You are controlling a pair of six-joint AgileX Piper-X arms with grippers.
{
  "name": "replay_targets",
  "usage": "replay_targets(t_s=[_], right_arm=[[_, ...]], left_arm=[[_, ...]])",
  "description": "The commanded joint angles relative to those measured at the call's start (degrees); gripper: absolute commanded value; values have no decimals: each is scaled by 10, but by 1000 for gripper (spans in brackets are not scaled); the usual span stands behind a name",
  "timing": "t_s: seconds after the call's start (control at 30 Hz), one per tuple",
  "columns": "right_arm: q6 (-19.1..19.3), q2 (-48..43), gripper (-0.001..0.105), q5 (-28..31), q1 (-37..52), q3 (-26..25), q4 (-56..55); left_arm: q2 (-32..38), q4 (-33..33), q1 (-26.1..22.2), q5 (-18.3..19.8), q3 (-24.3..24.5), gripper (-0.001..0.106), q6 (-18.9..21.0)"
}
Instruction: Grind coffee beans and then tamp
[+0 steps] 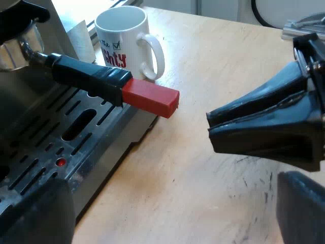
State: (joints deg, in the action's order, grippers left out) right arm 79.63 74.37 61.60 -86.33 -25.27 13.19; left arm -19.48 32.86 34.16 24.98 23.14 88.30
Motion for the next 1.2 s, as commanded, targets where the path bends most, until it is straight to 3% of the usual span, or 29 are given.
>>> replay_targets(t_s=[0.03, 0.27, 0.47, 0.77, 0.97, 1.2], right_arm=[[-15, 8, 15, 17, 2, 0, 12], [-27, 13, 15, 33, 24, 0, 24], [-27, 13, 15, 1, 65, 0, 59], [-22, 15, 15, -1, 82, 0, 59], [-23, 16, 15, 53, 82, 0, 63], [-20, 16, 15, 56, 83, 0, 72]], left_arm=[[-1, -6, 2, 5, 0, 81, 2], [-1, -6, 2, 12, 0, 81, 2], [-1, -6, 2, 23, 0, 81, 2], [-1, -6, 2, 23, 0, 81, 2], [-1, -6, 2, 23, 0, 81, 2], [-1, -6, 2, 27, 0, 81, 2]])
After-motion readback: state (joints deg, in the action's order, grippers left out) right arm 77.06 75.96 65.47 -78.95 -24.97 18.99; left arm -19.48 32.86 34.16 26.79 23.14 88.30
